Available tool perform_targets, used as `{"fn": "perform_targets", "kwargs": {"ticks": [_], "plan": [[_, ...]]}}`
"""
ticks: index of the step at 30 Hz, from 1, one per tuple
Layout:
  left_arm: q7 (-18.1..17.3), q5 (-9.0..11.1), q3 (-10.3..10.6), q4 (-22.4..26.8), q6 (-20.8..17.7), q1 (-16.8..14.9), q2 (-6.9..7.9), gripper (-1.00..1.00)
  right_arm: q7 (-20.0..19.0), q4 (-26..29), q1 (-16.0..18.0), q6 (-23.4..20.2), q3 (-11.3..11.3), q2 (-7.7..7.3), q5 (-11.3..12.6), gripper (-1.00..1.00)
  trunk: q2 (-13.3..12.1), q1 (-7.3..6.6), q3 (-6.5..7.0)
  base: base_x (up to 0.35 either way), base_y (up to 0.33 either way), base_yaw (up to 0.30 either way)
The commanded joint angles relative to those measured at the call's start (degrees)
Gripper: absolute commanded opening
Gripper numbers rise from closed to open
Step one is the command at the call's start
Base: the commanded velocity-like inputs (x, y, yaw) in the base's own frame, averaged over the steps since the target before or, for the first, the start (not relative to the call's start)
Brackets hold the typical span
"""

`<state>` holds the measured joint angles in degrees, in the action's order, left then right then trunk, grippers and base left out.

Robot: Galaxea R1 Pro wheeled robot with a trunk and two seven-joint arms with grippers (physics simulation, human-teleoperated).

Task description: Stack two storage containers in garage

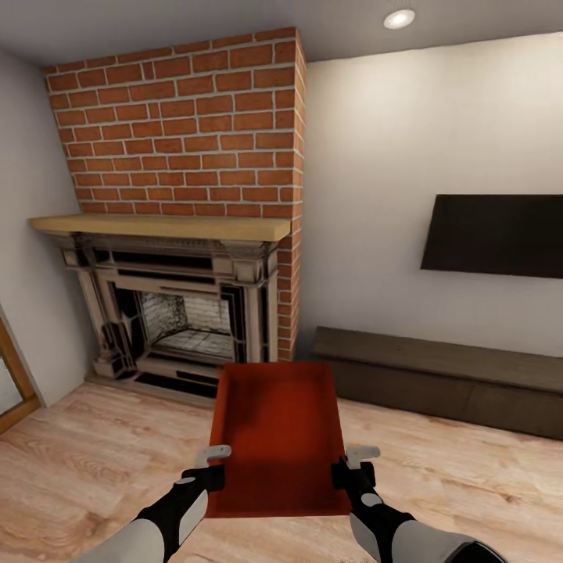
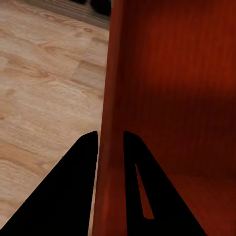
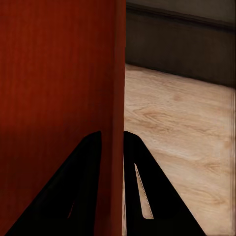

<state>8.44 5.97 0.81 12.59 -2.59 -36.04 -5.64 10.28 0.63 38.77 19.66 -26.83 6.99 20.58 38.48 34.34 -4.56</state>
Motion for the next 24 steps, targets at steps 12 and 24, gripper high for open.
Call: {"fn": "perform_targets", "kwargs": {"ticks": [12,24], "plan": [[0.87,-0.26,-1.07,0.30,-0.31,0.01,0.03,-1.00,0.09,0.08,0.08,0.11,2.57,0.04,-0.01,-1.00,0.09,0.02,0.23,0.000,0.000,-0.276],[0.87,-0.34,-1.03,0.35,-0.28,0.01,0.10,-1.00,0.00,0.08,0.08,0.11,2.57,-0.04,0.06,-1.00,0.09,0.02,0.56,0.000,0.000,-0.276]]}}
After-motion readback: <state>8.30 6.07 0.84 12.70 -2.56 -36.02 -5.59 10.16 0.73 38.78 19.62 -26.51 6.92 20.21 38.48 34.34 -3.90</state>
